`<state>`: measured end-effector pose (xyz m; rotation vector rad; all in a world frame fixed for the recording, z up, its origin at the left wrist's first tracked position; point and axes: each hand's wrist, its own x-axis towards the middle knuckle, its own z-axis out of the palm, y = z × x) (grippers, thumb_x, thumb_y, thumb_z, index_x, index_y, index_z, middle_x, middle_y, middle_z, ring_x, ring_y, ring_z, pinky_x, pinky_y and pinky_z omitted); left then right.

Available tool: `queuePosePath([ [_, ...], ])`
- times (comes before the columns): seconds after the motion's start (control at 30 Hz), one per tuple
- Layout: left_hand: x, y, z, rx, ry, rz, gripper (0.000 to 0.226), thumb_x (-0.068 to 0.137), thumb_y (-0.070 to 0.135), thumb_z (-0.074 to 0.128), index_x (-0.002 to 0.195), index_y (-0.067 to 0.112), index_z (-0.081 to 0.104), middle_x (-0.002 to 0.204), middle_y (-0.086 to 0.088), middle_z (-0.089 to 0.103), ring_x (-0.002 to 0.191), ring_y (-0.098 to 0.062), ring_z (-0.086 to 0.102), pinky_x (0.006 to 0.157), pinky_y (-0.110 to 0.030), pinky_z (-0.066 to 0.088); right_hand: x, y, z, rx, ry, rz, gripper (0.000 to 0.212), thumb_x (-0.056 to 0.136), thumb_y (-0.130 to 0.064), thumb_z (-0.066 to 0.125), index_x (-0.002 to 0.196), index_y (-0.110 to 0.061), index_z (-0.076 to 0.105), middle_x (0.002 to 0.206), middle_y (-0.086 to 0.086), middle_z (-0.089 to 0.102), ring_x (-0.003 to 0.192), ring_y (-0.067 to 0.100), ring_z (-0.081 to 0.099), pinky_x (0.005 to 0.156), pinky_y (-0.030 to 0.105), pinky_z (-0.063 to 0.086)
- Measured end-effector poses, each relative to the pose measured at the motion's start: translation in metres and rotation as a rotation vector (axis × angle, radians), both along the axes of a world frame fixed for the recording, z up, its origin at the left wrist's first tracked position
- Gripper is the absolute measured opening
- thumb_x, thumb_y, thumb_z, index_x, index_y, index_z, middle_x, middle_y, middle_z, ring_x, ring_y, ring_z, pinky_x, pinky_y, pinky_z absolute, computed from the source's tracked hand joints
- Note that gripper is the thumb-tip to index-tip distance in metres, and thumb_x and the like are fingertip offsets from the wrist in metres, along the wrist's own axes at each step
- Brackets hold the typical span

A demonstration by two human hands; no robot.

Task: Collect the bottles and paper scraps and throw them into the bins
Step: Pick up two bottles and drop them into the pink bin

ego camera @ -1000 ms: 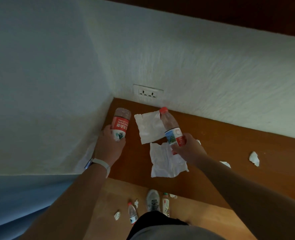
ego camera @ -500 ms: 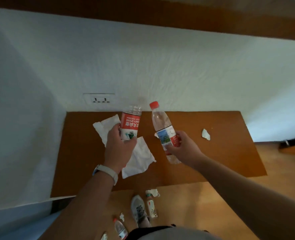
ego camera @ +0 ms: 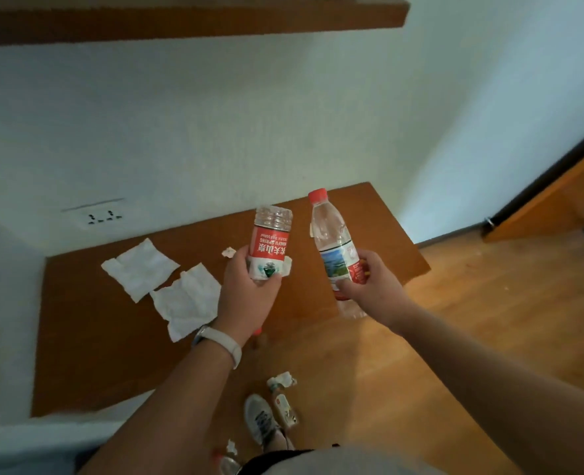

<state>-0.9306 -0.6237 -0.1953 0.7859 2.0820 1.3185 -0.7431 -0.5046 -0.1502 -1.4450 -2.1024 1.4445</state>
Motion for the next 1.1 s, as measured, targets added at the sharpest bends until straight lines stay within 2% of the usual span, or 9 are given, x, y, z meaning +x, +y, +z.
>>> queuePosePath([
  [0.17,0.104,0.009,0.033,-0.015,0.021,-0.143,0.059,0.087,0.035,0.072,0.136,0.036,0.04,0.122,0.015,0.053,0.092,0.0,0.058,0.052,-0.008,0.043,0.118,-0.019,0.018,0.013,0.071,-0.16,0.056,0.086,-0.031,0.072,0.131,-0.028,0.04,0.102,-0.018,0.058,0.084,0.001,0.064,0.057,0.011,0.049],
  [0.23,0.146,0.015,0.042,-0.003,0.047,-0.216,0.058,0.087,0.034,0.072,0.135,0.037,0.04,0.121,0.017,0.053,0.088,0.003,0.056,0.053,-0.008,0.042,0.168,-0.027,0.023,0.006,0.112,-0.222,0.052,0.086,-0.026,0.072,0.128,-0.026,0.042,0.103,-0.014,0.061,0.082,-0.001,0.066,0.059,0.012,0.05],
  [0.37,0.225,0.029,0.053,0.028,0.1,-0.358,0.06,0.086,0.038,0.072,0.136,0.037,0.039,0.125,0.016,0.053,0.093,-0.001,0.058,0.055,-0.009,0.044,0.261,-0.043,0.033,0.013,0.146,-0.373,0.05,0.087,-0.022,0.071,0.129,-0.024,0.044,0.103,-0.01,0.062,0.073,-0.012,0.064,0.055,0.007,0.047],
  [0.5,0.291,0.049,0.065,0.047,0.132,-0.518,0.06,0.087,0.038,0.072,0.136,0.035,0.038,0.123,0.015,0.053,0.093,-0.003,0.059,0.058,-0.011,0.045,0.337,-0.054,0.04,0.048,0.137,-0.53,0.053,0.086,-0.027,0.072,0.131,-0.025,0.044,0.099,-0.016,0.062,0.068,-0.014,0.063,0.056,0.008,0.045],
  [0.6,0.329,0.065,0.071,0.07,0.136,-0.599,0.054,0.087,0.036,0.072,0.128,0.039,0.038,0.116,0.015,0.053,0.094,-0.006,0.06,0.06,-0.013,0.046,0.377,-0.056,0.044,0.075,0.157,-0.629,0.055,0.085,-0.03,0.072,0.132,-0.026,0.044,0.099,-0.016,0.063,0.071,-0.011,0.064,0.062,0.014,0.047],
  [0.8,0.38,0.105,0.073,0.092,0.164,-0.733,0.059,0.086,0.035,0.073,0.135,0.033,0.039,0.119,0.011,0.055,0.093,-0.008,0.062,0.058,-0.013,0.047,0.427,-0.047,0.045,0.096,0.184,-0.757,0.053,0.085,-0.029,0.072,0.131,-0.026,0.046,0.1,-0.013,0.068,0.081,0.0,0.069,0.076,0.027,0.057],
  [0.97,0.421,0.163,0.072,0.102,0.169,-0.859,0.055,0.087,0.034,0.072,0.13,0.039,0.038,0.12,0.01,0.055,0.094,-0.01,0.062,0.06,-0.013,0.048,0.47,-0.017,0.042,0.115,0.137,-0.879,0.056,0.083,-0.033,0.073,0.131,-0.03,0.045,0.104,-0.014,0.067,0.089,0.006,0.068,0.083,0.035,0.058],
  [1.1,0.452,0.224,0.064,0.114,0.139,-0.949,0.053,0.088,0.032,0.071,0.127,0.042,0.037,0.117,0.014,0.054,0.093,-0.008,0.062,0.059,-0.011,0.047,0.498,0.028,0.036,0.126,0.083,-0.977,0.055,0.083,-0.033,0.072,0.13,-0.031,0.044,0.101,-0.017,0.064,0.088,0.008,0.067,0.084,0.035,0.057],
])
